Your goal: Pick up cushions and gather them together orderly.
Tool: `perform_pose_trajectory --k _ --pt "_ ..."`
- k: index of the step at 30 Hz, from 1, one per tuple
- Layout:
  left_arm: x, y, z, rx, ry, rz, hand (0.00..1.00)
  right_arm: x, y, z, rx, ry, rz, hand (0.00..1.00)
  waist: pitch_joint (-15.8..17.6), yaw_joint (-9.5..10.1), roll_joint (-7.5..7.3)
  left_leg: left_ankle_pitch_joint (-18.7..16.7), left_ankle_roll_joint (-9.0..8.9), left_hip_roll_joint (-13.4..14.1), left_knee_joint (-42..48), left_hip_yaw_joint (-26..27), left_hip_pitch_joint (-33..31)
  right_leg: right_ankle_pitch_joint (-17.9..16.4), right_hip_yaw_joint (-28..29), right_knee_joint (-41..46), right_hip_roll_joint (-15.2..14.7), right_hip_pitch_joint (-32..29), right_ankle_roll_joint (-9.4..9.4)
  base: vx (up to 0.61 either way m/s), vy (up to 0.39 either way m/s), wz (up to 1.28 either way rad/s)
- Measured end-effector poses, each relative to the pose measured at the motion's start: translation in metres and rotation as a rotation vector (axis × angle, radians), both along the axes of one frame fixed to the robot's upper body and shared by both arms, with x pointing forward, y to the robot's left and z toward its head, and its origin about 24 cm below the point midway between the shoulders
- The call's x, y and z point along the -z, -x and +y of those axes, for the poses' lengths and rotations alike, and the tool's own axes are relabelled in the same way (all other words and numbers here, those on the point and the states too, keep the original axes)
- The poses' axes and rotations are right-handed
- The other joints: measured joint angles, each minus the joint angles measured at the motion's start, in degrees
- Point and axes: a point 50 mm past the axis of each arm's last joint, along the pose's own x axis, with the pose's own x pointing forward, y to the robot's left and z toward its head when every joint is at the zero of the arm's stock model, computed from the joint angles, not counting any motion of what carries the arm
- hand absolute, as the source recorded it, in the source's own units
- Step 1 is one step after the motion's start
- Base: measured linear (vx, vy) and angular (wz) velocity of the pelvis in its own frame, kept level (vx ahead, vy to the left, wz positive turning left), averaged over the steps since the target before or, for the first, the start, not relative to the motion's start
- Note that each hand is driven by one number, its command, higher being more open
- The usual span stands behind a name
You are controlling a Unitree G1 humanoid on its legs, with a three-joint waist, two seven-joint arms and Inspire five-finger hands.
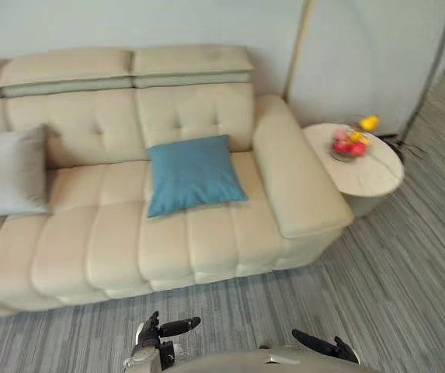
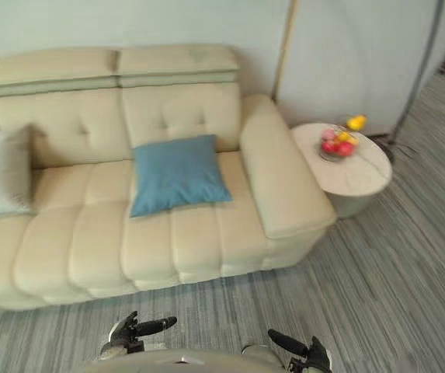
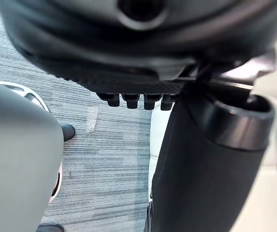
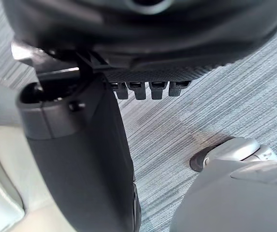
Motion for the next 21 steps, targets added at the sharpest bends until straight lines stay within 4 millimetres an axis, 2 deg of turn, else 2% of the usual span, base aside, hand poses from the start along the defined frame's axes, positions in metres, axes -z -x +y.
perform_pose_trajectory --k 1,2,3,4,5,6,7,8,9,10,11,13,14,15,16,17,18,19,20,21 --pt "0.000 0.001 0.002 -0.025 0.002 0.003 1.00 -0.002 -0.010 0.001 -0.030 0.005 -0.023 1.00 0.01 0.01 0.11 -0.93 0.07 0.98 0.92 4.52 0.26 1.69 2.30 1.23 1.88 -2.72 0.15 0.01 -0.005 -1.71" --pt "0.000 0.002 0.003 -0.033 0.000 0.005 1.00 -0.003 -0.015 0.002 -0.046 0.006 -0.036 1.00 0.01 0.09 -0.13 -0.99 0.15 1.23 1.02 6.56 0.42 2.67 2.90 1.56 2.62 -3.83 0.07 -0.04 -0.031 -2.28" --pt "0.000 0.002 0.006 -0.035 -0.010 0.004 1.00 -0.005 -0.030 0.010 -0.087 0.000 -0.077 1.00 0.45 0.37 -0.77 -1.01 0.19 1.77 1.11 11.92 0.88 5.48 1.73 1.25 3.90 -6.35 -0.98 -0.05 -0.051 -2.04" --pt "-0.001 0.001 0.010 -0.034 -0.020 0.004 1.00 -0.007 -0.039 0.015 -0.094 -0.008 -0.099 1.00 0.95 0.26 -1.20 -1.21 0.45 1.83 1.14 15.18 1.28 6.20 -2.16 -0.45 3.43 -7.54 -2.33 -0.08 -0.078 -2.02" --pt "-0.002 -0.004 0.009 -0.030 -0.018 -0.007 1.00 -0.007 -0.042 0.018 -0.092 -0.016 -0.106 1.00 1.43 -0.12 -1.10 -1.42 0.67 2.33 1.23 16.97 1.40 5.07 -6.27 -0.52 2.09 -8.57 -4.14 -0.08 -0.051 -1.47" --pt "-0.004 -0.012 0.006 -0.014 -0.018 -0.027 1.00 -0.007 -0.043 0.021 -0.066 -0.035 -0.115 1.00 1.55 0.01 -0.93 -1.62 0.36 2.50 0.73 19.12 1.70 2.82 -19.11 2.98 -1.64 -11.44 -5.84 -0.05 -0.030 -1.22" --pt "-0.005 -0.017 0.005 -0.004 -0.019 -0.037 1.00 -0.008 -0.044 0.020 -0.067 -0.033 -0.120 1.00 1.56 -0.26 -0.90 -2.68 -1.38 2.80 0.89 21.19 2.34 2.17 -29.46 5.70 -5.64 -12.62 -6.57 0.01 -0.001 -1.13" --pt "-0.005 -0.018 0.004 0.017 -0.022 -0.038 1.00 -0.008 -0.045 0.020 -0.071 -0.031 -0.123 1.00 1.55 -0.26 -0.86 -3.14 -2.81 2.76 1.26 22.28 2.82 2.15 -36.66 7.38 -8.23 -12.82 -6.61 0.06 -0.005 -0.85" --pt "-0.006 -0.019 0.004 0.032 -0.028 -0.038 1.00 -0.008 -0.046 0.021 -0.077 -0.031 -0.122 1.00 1.52 -0.27 -0.62 -3.05 -2.94 3.25 1.34 23.40 3.17 1.66 -41.67 7.74 -9.51 -12.53 -6.95 0.12 -0.033 -0.95" --pt "-0.005 -0.020 -0.001 0.031 -0.014 -0.042 1.00 -0.009 -0.048 0.017 -0.085 -0.018 -0.127 1.00 1.68 -0.10 0.46 -1.96 -3.50 3.78 -0.13 25.53 4.12 0.81 -50.28 8.60 -11.27 -11.38 -7.92 0.19 -0.069 -1.07" --pt "-0.005 -0.019 -0.001 0.030 -0.015 -0.041 1.00 -0.011 -0.053 0.016 -0.094 -0.008 -0.137 1.00 2.22 -0.09 0.51 -1.21 -4.20 3.74 -0.96 26.82 5.29 -0.14 -50.76 9.77 -11.05 -12.04 -7.65 0.24 -0.134 -1.02" --pt "-0.002 -0.014 -0.004 0.034 0.001 -0.017 1.00 -0.012 -0.055 0.011 -0.087 0.002 -0.141 1.00 2.62 -0.22 0.90 0.11 -4.72 4.10 0.05 27.34 6.28 -1.65 -47.65 11.91 -9.97 -13.60 -8.04 0.18 -0.162 -0.85" --pt "-0.002 -0.012 -0.003 0.035 0.004 -0.008 1.00 -0.012 -0.057 0.010 -0.087 0.004 -0.139 1.00 2.70 -0.38 1.02 0.65 -5.28 5.14 2.72 27.16 6.36 -2.48 -46.36 12.73 -9.37 -13.90 -8.24 0.23 -0.302 -0.92" --pt "-0.001 -0.010 -0.002 0.037 0.003 -0.002 1.00 -0.011 -0.056 0.008 -0.087 0.007 -0.132 1.00 2.79 -0.46 1.13 0.97 -5.37 7.72 8.63 26.53 6.17 -3.41 -44.65 13.21 -8.21 -13.53 -8.56 0.28 -0.412 -1.05" --pt "0.000 -0.007 -0.002 0.028 0.005 0.004 1.00 -0.011 -0.054 0.008 -0.084 0.007 -0.128 1.00 3.33 -0.39 1.37 2.94 -2.32 12.25 19.08 24.40 5.59 -4.21 -42.33 13.03 -6.22 -11.30 -9.53 0.32 -0.465 -1.31" --pt "-0.001 -0.005 0.005 0.013 -0.016 -0.001 1.00 -0.009 -0.051 0.012 -0.081 -0.001 -0.119 1.00 3.73 -0.23 1.30 4.12 4.04 16.96 31.26 20.21 3.59 -4.80 -39.46 11.67 -4.21 -8.30 -10.31 0.21 -0.309 -1.16" --pt "-0.002 -0.006 0.006 0.009 -0.017 -0.005 1.00 -0.009 -0.051 0.011 -0.080 0.001 -0.116 1.00 3.74 -0.04 1.44 2.72 4.65 17.61 34.99 18.09 2.28 -4.95 -38.49 11.33 -3.47 -7.40 -10.53 0.22 -0.217 -1.09" --pt "-0.003 -0.007 0.007 0.008 -0.019 -0.013 1.00 -0.009 -0.049 0.011 -0.078 0.003 -0.112 1.00 3.89 -0.08 1.82 -0.77 3.78 17.23 41.70 12.16 -1.58 -5.58 -36.48 10.25 -2.02 -5.48 -11.21 0.13 -0.108 -1.04" --pt "-0.004 -0.009 0.006 0.010 -0.022 -0.028 1.00 -0.008 -0.047 0.012 -0.078 -0.001 -0.106 1.00 3.95 0.04 1.78 -3.97 1.93 14.85 44.27 6.44 -5.90 -5.80 -34.18 9.32 -0.86 -3.90 -11.32 0.17 -0.087 -1.33" --pt "-0.005 -0.011 0.006 0.015 -0.024 -0.044 1.00 -0.007 -0.046 0.014 -0.071 -0.010 -0.099 1.00 4.11 0.15 1.63 -6.45 0.80 11.77 42.93 1.96 -9.47 -5.71 -31.82 7.94 0.26 -2.26 -11.14 0.14 -0.028 -1.17"
